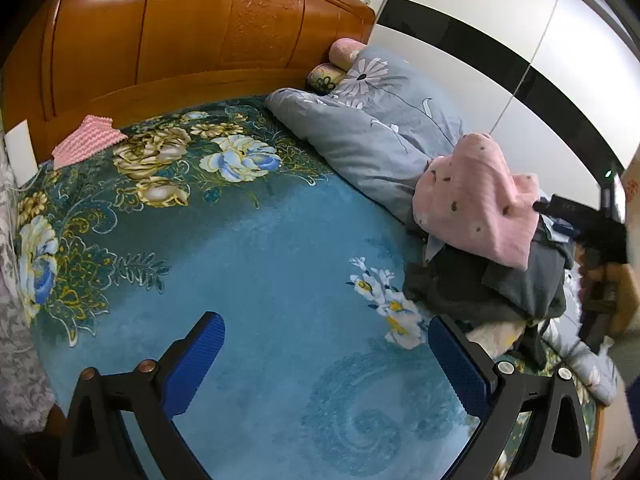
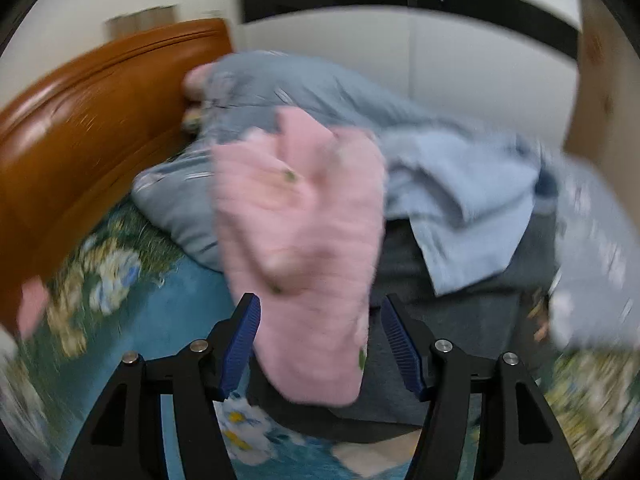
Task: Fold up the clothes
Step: 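Grasp the pink fleece garment on the pile with the right gripper, then lift the pink garment with the right gripper and lay it on the blanket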
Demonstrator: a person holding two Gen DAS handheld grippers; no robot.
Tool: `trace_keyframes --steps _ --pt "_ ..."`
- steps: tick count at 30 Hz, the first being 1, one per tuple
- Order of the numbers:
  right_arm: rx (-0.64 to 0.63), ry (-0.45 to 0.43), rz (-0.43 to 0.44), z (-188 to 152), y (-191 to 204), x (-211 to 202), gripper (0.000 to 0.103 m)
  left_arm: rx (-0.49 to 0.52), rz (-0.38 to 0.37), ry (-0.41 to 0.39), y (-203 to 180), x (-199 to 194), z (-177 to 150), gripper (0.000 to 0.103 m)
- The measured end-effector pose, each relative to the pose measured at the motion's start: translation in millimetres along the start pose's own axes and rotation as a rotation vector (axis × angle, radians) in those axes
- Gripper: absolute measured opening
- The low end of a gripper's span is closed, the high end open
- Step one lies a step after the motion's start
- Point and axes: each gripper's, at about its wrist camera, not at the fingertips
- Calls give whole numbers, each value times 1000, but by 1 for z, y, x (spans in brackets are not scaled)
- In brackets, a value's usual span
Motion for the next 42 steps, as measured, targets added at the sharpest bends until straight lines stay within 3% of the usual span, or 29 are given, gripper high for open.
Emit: trace_keyframes --steps 5,6,7,8,11,14,25,34,42 --pt "160 164 88 0 -22 51 62 -18 11 39 -11 17 -6 103" --pt "186 172 114 -1 -24 53 54 -19 10 43 -12 19 -7 103" --pt "215 181 143 0 -25 55 18 -19 11 49 -14 21 -8 103" --pt "244 191 168 1 -25 56 8 -20 13 60 -15 22 -8 103" --pt "270 169 250 8 -17 48 8 -38 3 110 -14 28 -7 103" --pt "157 93 335 23 10 12 8 -40 -25 78 -13 24 -7 103" --pt "-114 -197 697 58 98 -133 8 -35 -15 39 -6 0 -18 103" --pt "-124 -243 1011 75 176 -210 8 -110 9 -75 28 -54 -3 103" --pt "-142 -372 1238 87 166 -299 8 -198 16 -177 65 -100 4 103"
Point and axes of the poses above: each gripper's, at about its wrist camera, not at the fingertips, and x roughly the way its jaws point, y to its left, z to its top, and after that the axes turned 1 degree about -x, right-handed
